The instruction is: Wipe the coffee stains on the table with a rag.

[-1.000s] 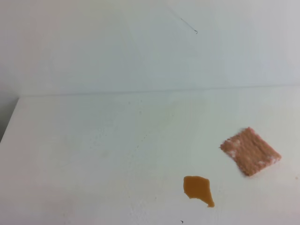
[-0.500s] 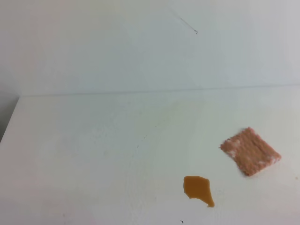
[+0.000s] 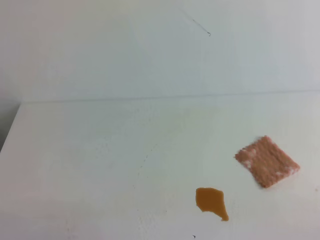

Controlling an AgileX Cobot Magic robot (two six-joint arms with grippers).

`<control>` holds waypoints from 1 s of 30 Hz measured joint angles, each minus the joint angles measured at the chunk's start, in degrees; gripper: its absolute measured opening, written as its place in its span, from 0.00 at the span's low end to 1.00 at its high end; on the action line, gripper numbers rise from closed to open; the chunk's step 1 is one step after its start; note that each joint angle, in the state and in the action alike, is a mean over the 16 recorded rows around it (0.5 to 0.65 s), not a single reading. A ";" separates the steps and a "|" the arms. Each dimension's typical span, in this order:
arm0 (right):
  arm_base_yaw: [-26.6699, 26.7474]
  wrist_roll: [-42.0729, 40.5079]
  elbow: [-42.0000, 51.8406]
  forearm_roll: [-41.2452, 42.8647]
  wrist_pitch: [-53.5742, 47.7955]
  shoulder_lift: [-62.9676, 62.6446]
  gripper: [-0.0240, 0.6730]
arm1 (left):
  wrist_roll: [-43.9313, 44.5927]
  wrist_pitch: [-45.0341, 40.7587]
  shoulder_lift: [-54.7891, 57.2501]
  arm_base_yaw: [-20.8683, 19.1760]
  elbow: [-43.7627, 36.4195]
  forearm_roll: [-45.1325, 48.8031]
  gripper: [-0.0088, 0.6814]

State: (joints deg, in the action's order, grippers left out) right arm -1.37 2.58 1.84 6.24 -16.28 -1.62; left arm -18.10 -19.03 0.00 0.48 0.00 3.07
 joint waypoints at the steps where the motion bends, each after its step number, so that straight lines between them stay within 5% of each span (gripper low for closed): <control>1: 0.00 0.00 0.00 0.00 0.00 0.00 0.03 | -0.02 0.00 0.00 0.00 0.00 0.00 0.01; 30: 0.00 0.00 0.12 0.00 0.05 -0.11 0.03 | 0.34 0.00 0.00 0.00 0.00 0.00 0.01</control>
State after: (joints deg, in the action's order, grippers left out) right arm -1.38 2.58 1.96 6.24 -16.23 -1.73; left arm -17.76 -19.03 0.00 0.48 0.00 3.07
